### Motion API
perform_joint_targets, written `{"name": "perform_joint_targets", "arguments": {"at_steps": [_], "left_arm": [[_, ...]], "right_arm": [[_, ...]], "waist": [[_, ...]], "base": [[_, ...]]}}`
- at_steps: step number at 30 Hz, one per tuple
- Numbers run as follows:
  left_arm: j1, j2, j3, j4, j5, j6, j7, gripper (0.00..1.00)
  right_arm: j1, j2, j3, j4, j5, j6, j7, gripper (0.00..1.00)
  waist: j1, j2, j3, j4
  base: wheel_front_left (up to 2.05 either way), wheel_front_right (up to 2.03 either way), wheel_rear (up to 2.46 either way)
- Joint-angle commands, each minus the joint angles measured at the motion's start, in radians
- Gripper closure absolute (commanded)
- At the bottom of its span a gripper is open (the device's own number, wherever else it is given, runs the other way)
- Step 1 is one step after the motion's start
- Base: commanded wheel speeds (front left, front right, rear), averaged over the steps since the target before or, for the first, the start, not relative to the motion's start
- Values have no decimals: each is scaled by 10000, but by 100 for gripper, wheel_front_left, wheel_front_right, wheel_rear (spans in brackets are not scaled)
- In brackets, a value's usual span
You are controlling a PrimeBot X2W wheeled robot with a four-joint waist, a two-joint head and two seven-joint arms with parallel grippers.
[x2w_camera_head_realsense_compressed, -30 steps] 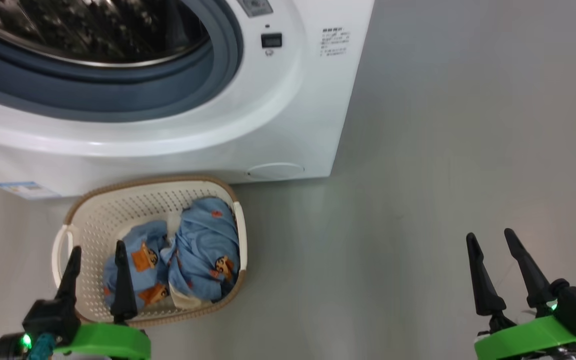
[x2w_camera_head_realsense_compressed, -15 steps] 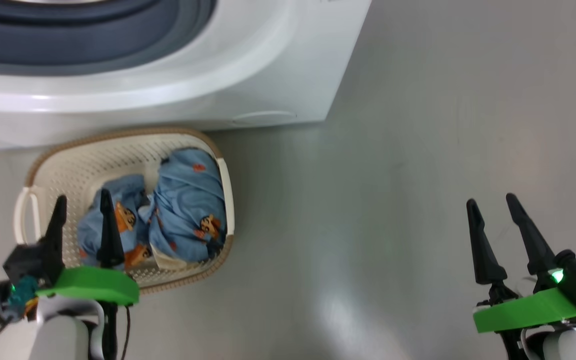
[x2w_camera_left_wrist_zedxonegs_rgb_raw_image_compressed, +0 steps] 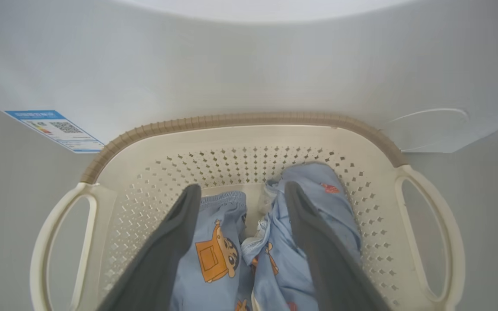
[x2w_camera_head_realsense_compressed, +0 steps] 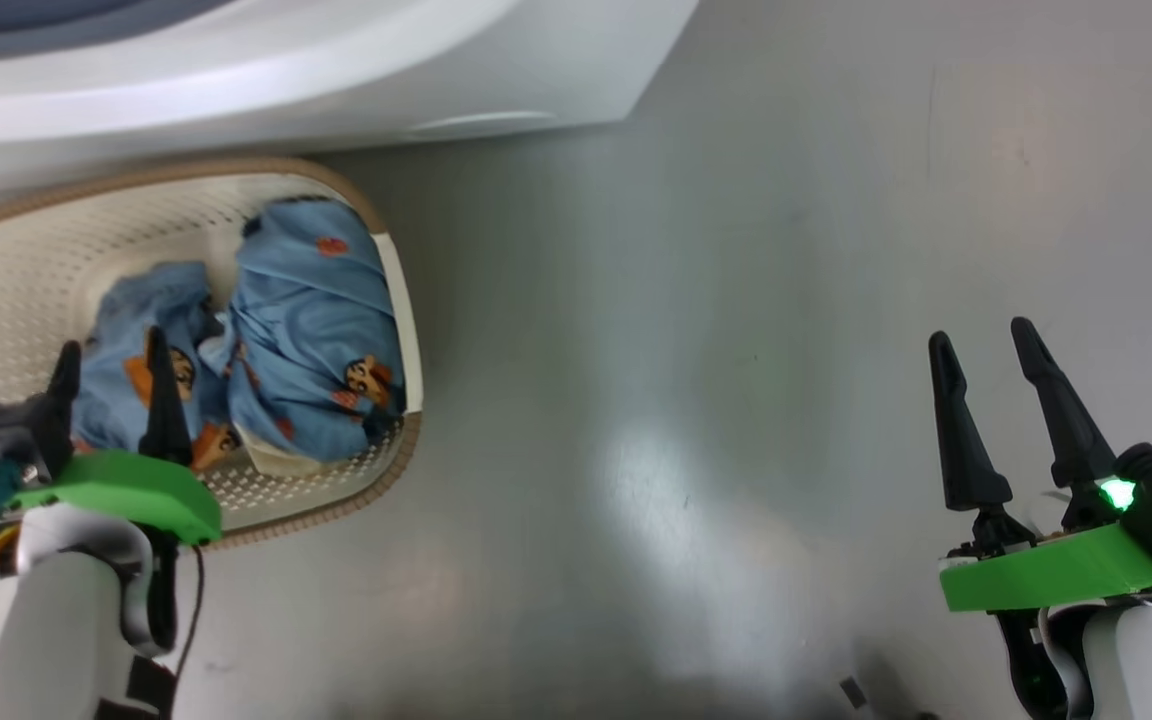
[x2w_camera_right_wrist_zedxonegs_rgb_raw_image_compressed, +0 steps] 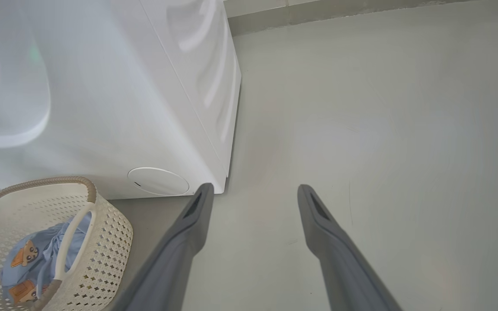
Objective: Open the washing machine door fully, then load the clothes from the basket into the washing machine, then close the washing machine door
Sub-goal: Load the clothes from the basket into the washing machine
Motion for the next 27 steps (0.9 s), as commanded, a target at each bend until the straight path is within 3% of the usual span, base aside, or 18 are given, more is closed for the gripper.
{"name": "perform_joint_targets", "arguments": {"at_steps": [1,13,27], "left_arm": [[-103,517,287,250,43,-20,65,0],[-1646,1383,213,2668,115,132,1138,0],[-2920,2050,107,3990,46,108,1686,0]], "right_arm": [[53,-15,231,-238,89,16,-118,0],[-268,94,330,-290,148,16,-118,0],[-519,228,365,-356,187,16,-118,0]], "waist": [[0,0,586,-286],[0,0,1499,-572],[0,0,2313,-846]], "base": [[0,0,0],[0,0,0],[0,0,0]]}}
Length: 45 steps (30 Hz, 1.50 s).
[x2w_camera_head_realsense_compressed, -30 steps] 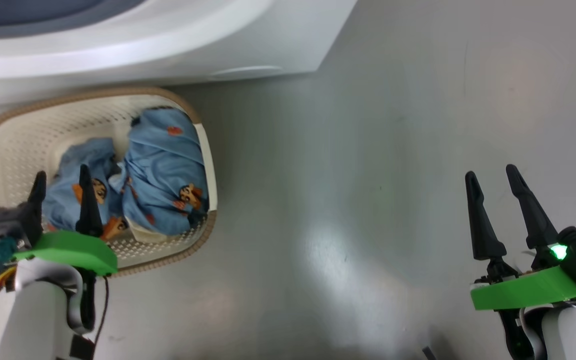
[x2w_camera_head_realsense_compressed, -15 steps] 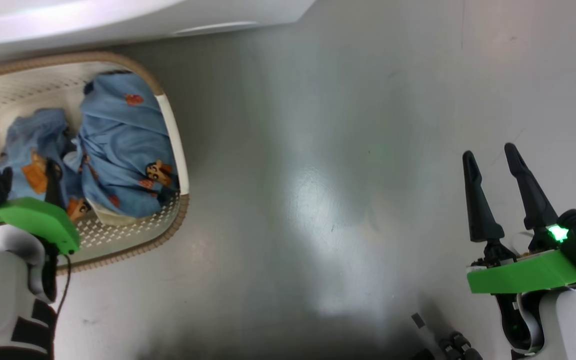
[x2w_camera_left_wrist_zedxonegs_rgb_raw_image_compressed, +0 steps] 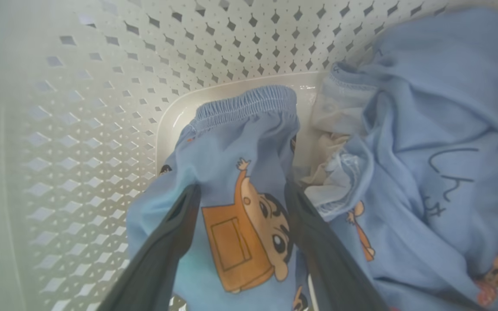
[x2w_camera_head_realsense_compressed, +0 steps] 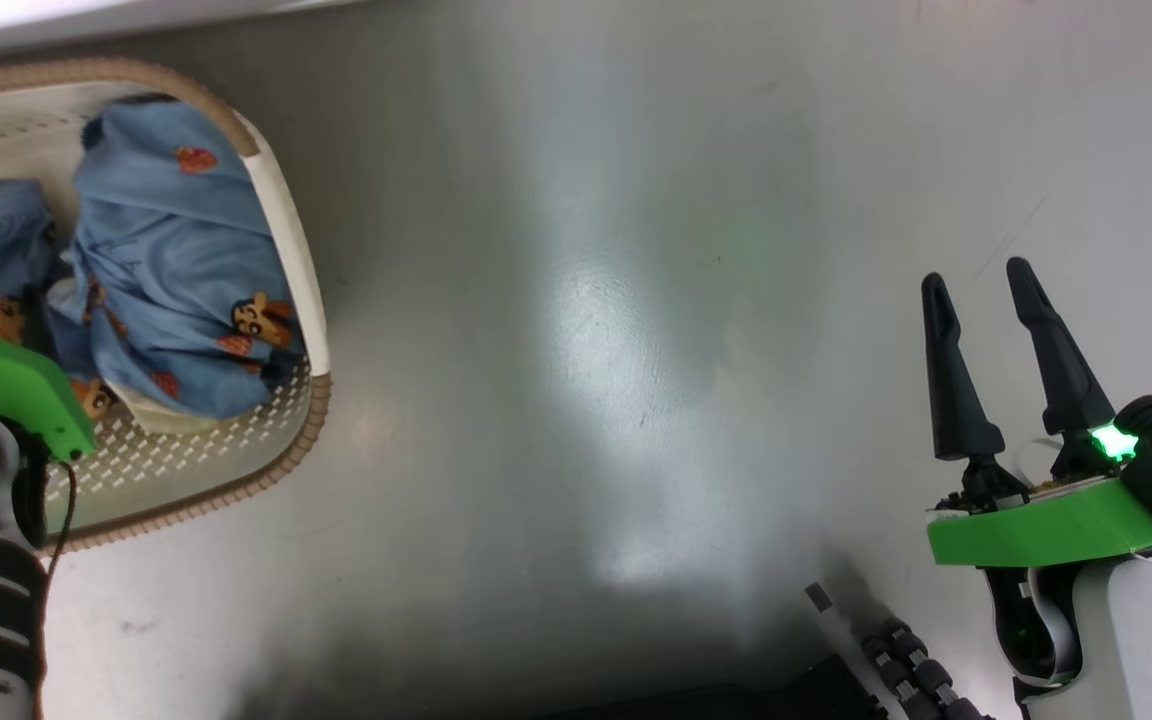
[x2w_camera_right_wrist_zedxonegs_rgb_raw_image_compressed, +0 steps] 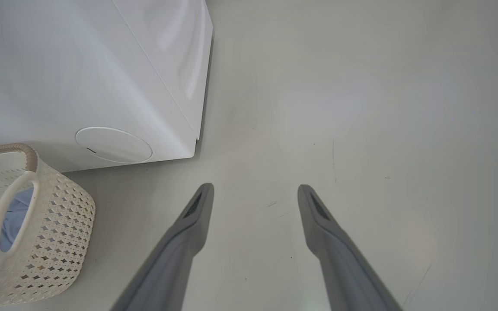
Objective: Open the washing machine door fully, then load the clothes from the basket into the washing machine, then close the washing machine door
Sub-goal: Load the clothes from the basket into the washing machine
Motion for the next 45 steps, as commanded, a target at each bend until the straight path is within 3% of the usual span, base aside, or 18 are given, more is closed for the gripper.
{"name": "perform_joint_targets", "arguments": {"at_steps": [1,15,16,18,19,27,38,45], "left_arm": [[177,569,163,32,56,62,82,0],[-854,1074,-525,911,524,300,1515,0],[-906,1086,-578,975,549,293,1643,12],[-1007,1098,-667,1090,574,258,1870,82],[-1056,1073,-669,1111,539,240,1900,100],[-1001,824,-676,1207,295,210,1381,100],[-214,335,-489,1115,-208,147,-674,100],[328,87,-456,979,-414,39,-1390,100]], "right_arm": [[222,46,272,-210,166,16,-116,0],[54,147,333,-202,303,16,-116,0],[43,150,336,-210,310,16,-116,0],[23,160,336,-226,319,16,-116,0],[11,164,332,-232,323,16,-116,0],[-54,186,271,-197,285,16,-116,0],[66,75,329,35,232,16,-116,0],[247,3,415,121,185,16,-116,0]], "waist": [[0,0,165,-83],[0,0,520,-283],[0,0,533,-288],[0,0,546,-296],[0,0,543,-296],[0,0,103,-240],[0,0,-1348,67],[0,0,-2167,257]], "base": [[0,0,0],[0,0,0],[0,0,0],[0,0,0],[0,0,0],[0,0,0],[0,0,0],[0,0,0]]}}
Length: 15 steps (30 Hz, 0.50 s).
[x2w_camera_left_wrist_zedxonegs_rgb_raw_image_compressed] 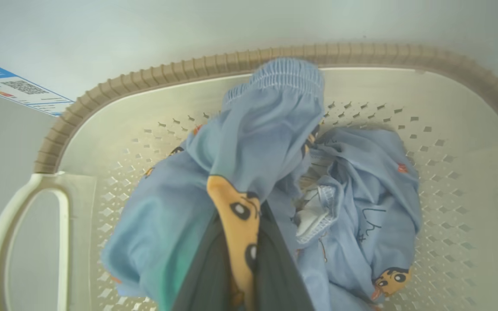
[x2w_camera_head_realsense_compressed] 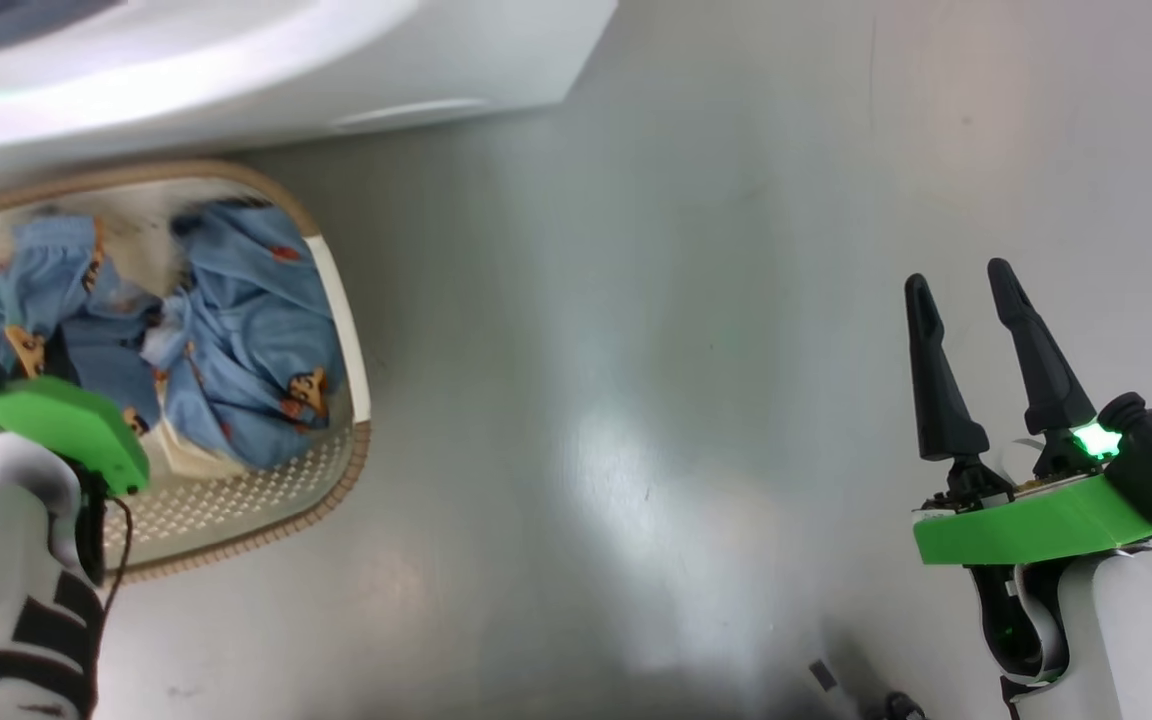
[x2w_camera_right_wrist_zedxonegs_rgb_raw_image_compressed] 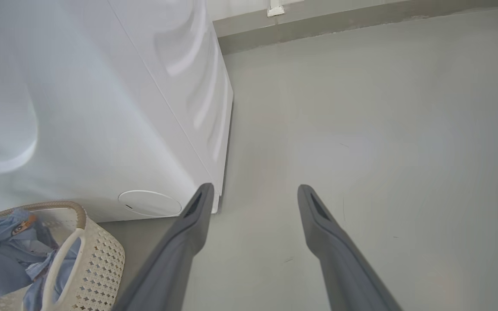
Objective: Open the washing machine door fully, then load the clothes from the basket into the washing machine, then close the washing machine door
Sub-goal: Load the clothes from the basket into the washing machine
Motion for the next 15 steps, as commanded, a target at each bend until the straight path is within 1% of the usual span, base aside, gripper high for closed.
{"name": "perform_joint_targets", "arguments": {"at_steps": [1,5,8,15], "left_arm": [[560,398,253,-246,-92,-34,-205,100],[1021,287,264,-755,-138,-45,-374,100],[1457,176,296,-1410,-168,-60,-416,100],[2914,-167,460,-3912,-81,69,-426,100]], "right_arm": [[468,-74,244,-154,-63,16,-45,0],[581,-118,279,-82,-77,16,-45,0],[672,-132,305,-5,-81,16,-45,0],[889,-169,375,142,-132,16,-45,0]], "waist": [[-1,0,-699,209],[-1,0,-1191,303],[-1,0,-1575,373],[-1,0,-2610,487]], "base": [[0,0,0],[0,0,0],[0,0,0],[0,0,0]]}}
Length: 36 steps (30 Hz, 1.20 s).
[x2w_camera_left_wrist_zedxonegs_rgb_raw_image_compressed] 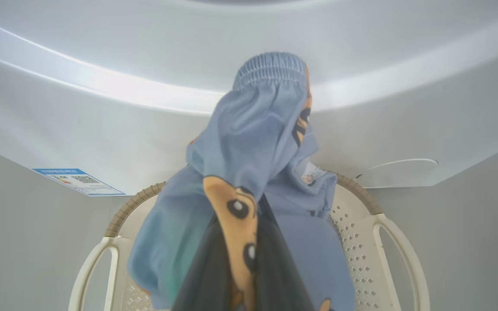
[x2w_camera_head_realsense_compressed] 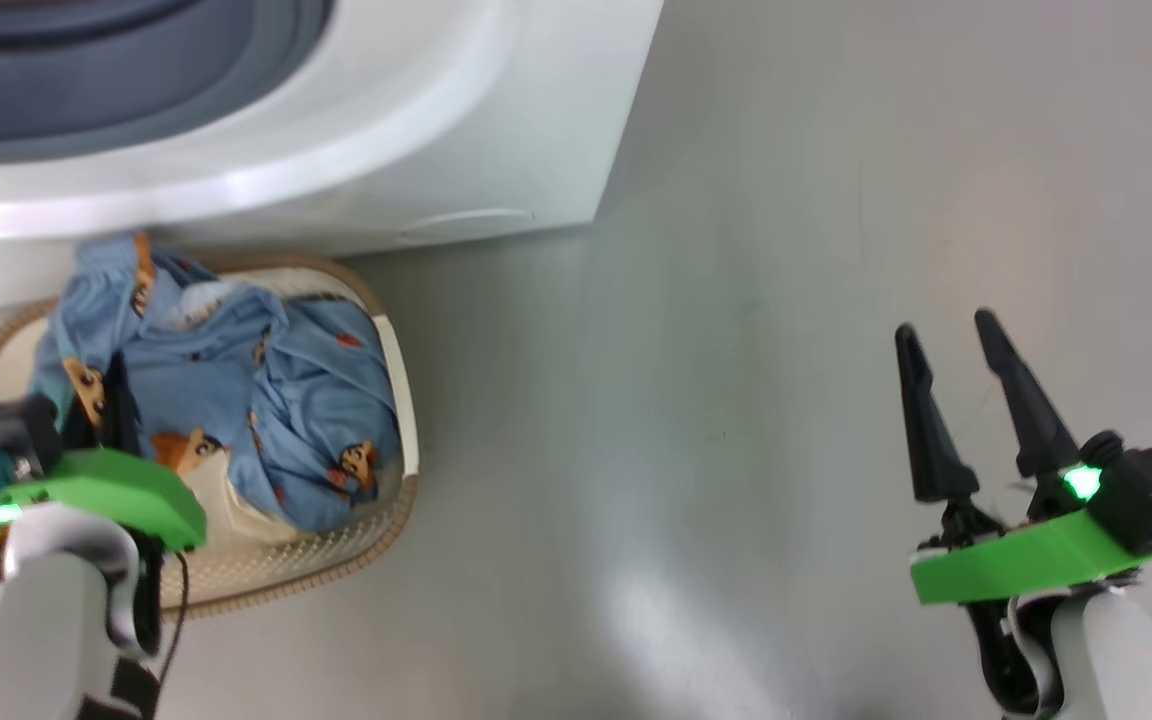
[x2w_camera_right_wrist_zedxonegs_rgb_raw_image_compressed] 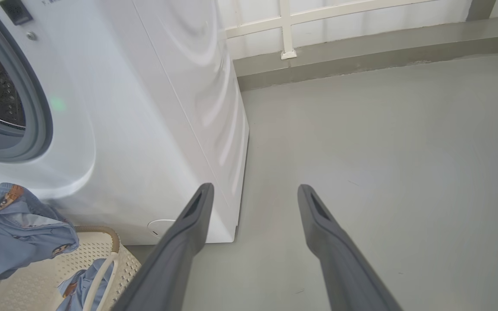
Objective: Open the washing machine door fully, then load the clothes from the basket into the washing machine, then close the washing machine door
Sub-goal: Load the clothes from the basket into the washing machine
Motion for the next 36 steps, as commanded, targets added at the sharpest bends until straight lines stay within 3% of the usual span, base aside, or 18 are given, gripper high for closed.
{"name": "perform_joint_targets", "arguments": {"at_steps": [1,18,27,36], "left_arm": [[639,281,340,-636,9,102,-133,100],[3850,-336,705,-5285,408,83,-135,100],[5288,-325,1014,-6569,555,252,-135,100],[6682,-667,1283,-7609,483,557,-135,100]], "right_arm": [[466,-31,290,-103,-121,16,-45,0],[1395,-129,189,214,-133,16,-45,0],[1883,-76,230,249,-267,16,-45,0],[2336,-57,96,54,-416,16,69,0]], "waist": [[0,0,-818,165],[0,0,-3636,336],[0,0,-4685,160],[0,0,-5339,81]], "base": [[0,0,0],[0,0,0],[0,0,0],[0,0,0]]}}
